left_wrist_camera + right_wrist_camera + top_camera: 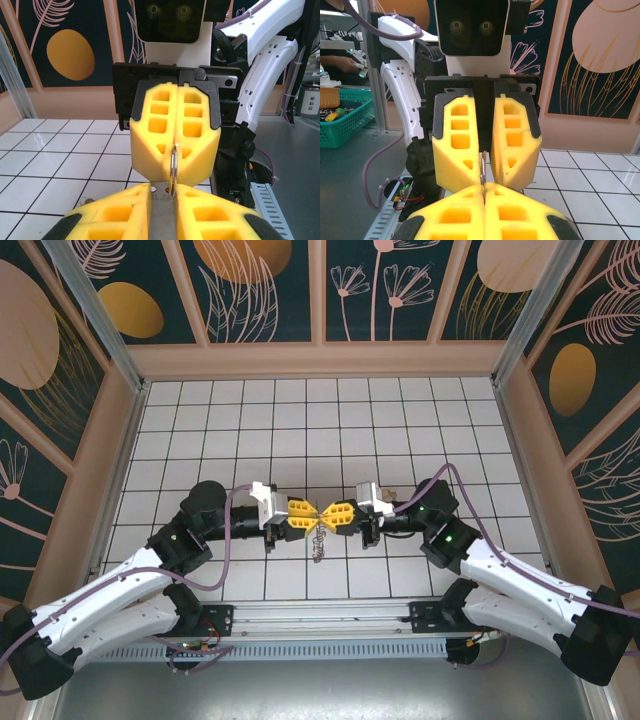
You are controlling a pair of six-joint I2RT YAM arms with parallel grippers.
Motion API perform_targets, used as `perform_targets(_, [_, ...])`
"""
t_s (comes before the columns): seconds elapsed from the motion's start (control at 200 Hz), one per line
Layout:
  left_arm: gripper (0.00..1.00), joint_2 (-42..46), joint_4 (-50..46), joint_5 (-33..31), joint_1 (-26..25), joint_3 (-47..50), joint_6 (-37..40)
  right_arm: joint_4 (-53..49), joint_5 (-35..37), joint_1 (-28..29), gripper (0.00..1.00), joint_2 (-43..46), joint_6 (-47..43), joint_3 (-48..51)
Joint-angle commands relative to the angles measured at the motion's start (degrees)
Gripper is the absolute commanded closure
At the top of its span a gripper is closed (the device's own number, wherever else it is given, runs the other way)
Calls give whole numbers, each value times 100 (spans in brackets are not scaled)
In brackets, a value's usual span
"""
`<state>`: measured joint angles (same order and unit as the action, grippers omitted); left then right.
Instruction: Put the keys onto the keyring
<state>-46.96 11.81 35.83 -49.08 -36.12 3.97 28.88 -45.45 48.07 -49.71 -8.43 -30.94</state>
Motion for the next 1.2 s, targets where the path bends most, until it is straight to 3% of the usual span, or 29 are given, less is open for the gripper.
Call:
perform_targets(0.0, [82,-10,321,136,-4,48,-101,257,-148,-9,100,-34,0,70])
perform_targets(0.726, [76,169,-1,-194,-5,-8,20,-58,-150,-17,100,49,-185,50])
perform_targets(0.946, [76,90,-57,-218,-5,-26,56,3,-174,-17,100,14,-158,52])
perform_targets(1.196, [84,-136,-19,-153,-8,-87,111,72,-175,-17,100,-96,-148,70])
